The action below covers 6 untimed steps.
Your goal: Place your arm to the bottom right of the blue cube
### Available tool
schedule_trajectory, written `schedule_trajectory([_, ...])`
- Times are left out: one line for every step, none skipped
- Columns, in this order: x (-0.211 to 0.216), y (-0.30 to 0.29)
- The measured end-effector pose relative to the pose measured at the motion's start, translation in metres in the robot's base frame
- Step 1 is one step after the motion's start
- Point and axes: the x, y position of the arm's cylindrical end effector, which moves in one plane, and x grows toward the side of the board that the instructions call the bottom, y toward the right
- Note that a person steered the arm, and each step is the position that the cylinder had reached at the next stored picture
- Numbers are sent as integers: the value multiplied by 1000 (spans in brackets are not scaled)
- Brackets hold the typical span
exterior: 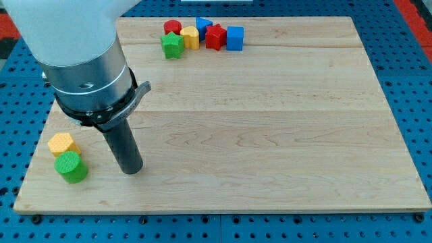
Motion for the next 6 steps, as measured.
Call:
schedule_trajectory([0,1])
schedule_trajectory([-5,17])
schedule_trajectory([-52,95])
schedule_trajectory([-119,201])
schedule_trajectory([-163,270])
schedule_trajectory([-213,300])
